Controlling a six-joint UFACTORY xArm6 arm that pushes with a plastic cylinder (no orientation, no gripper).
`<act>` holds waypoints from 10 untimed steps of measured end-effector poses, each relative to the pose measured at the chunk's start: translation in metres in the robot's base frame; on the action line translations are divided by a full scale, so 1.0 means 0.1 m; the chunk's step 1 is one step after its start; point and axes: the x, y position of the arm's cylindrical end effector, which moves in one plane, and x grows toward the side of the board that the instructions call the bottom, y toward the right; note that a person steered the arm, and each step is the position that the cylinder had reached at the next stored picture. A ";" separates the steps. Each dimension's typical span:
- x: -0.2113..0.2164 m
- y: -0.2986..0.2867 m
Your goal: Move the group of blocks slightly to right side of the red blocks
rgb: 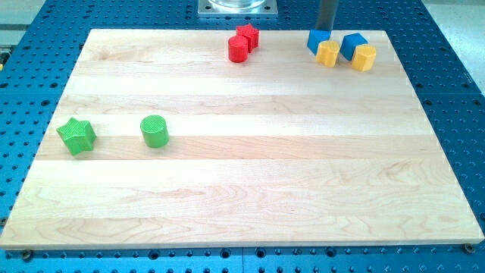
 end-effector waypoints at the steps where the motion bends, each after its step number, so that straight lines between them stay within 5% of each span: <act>1: 0.07 -0.38; 2: 0.18 -0.06; 3: -0.14 0.26; 4: 0.10 1.13; 8: 0.82 0.43; 9: 0.90 0.78; 10: 1.60 1.36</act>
